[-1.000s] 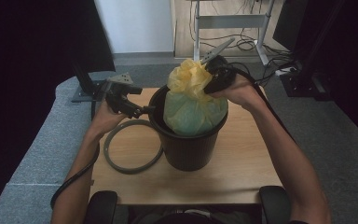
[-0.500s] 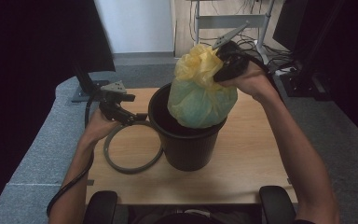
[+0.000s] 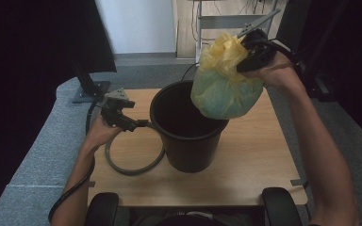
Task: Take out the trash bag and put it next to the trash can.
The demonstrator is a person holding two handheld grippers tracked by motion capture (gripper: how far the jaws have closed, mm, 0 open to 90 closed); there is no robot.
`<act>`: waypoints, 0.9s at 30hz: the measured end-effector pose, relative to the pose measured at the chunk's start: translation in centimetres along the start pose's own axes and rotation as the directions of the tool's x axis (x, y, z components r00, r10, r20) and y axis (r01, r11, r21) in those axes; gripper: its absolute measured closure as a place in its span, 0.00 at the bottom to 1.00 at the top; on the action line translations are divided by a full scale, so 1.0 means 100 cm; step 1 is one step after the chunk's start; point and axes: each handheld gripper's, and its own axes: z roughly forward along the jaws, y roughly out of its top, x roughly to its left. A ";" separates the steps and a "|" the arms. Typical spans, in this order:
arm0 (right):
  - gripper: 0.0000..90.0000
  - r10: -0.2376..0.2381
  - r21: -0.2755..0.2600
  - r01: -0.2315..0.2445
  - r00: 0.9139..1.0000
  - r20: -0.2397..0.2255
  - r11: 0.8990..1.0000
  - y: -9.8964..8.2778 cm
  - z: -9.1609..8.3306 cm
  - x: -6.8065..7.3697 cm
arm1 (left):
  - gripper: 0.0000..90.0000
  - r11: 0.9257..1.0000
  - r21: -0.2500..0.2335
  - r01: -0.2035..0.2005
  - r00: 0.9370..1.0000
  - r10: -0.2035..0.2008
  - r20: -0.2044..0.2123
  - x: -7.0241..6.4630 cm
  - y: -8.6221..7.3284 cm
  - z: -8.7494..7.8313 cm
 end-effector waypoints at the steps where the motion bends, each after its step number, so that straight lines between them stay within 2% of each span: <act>1: 0.84 0.006 0.002 -0.006 1.000 0.011 1.000 -0.002 -0.004 -0.002 | 0.00 1.000 -0.002 0.005 1.000 -0.005 -0.005 0.000 -0.002 0.001; 11: 0.84 0.069 0.006 -0.070 0.994 0.090 0.998 -0.026 -0.029 -0.022 | 0.00 0.999 -0.002 0.032 0.999 -0.032 -0.027 0.002 -0.024 0.008; 17: 0.84 0.103 0.009 -0.105 0.985 0.137 0.994 -0.041 -0.043 -0.032 | 0.00 0.999 0.004 0.049 0.998 -0.049 -0.045 0.003 -0.038 0.015; 23: 0.84 0.134 0.005 -0.138 0.973 0.189 0.990 -0.058 -0.056 -0.041 | 0.00 0.998 0.018 0.055 0.997 -0.054 -0.061 0.001 -0.048 0.022; 27: 0.84 0.152 0.009 -0.158 0.965 0.215 0.987 -0.071 -0.060 -0.046 | 0.00 0.997 0.011 0.073 0.995 -0.072 -0.063 0.002 -0.055 0.026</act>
